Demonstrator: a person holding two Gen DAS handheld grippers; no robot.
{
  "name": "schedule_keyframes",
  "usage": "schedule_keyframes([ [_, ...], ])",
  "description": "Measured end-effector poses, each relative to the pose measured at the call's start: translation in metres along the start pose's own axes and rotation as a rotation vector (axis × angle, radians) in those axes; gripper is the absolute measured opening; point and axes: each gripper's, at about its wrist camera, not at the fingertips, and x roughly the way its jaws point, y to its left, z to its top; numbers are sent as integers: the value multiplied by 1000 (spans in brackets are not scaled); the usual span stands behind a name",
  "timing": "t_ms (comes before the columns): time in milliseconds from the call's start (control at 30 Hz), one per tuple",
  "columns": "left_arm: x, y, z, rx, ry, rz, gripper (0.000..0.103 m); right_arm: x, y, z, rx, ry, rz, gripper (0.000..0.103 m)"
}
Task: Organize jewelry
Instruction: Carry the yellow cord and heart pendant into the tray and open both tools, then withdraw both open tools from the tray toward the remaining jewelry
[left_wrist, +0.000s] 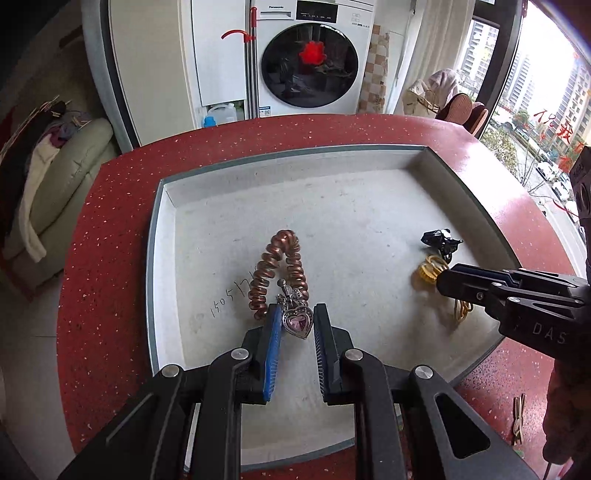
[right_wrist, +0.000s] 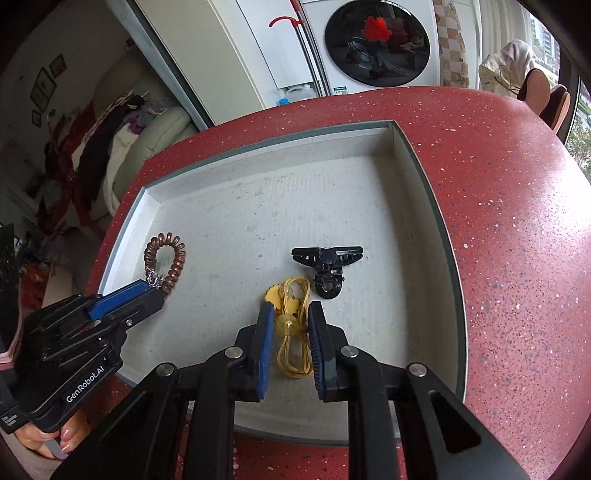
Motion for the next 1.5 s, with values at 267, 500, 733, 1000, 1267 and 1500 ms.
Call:
schedule_keyframes([
  [267,6,-8,0,17,-69,142,36,-2,-6,4,-7,-54,-76,20],
  [500,3,-7,-2,4,-83,154,37,-9,-4,6,10,-66,-33,38],
  [733,-1,2,-1,-46,-93,134,37,-30,-2,6,37,-118,11,55],
  [1000,-4,5,-3,-72,-95,131,37,-45,1,-1,58,-137,35,56],
  [1267,-15,8,-3,-96,-112,121,38,-56,3,-9,67,-141,45,57],
  [1500,-39,9,-6,-116,-178,135,103,-67,5,-18,61,-146,40,57],
])
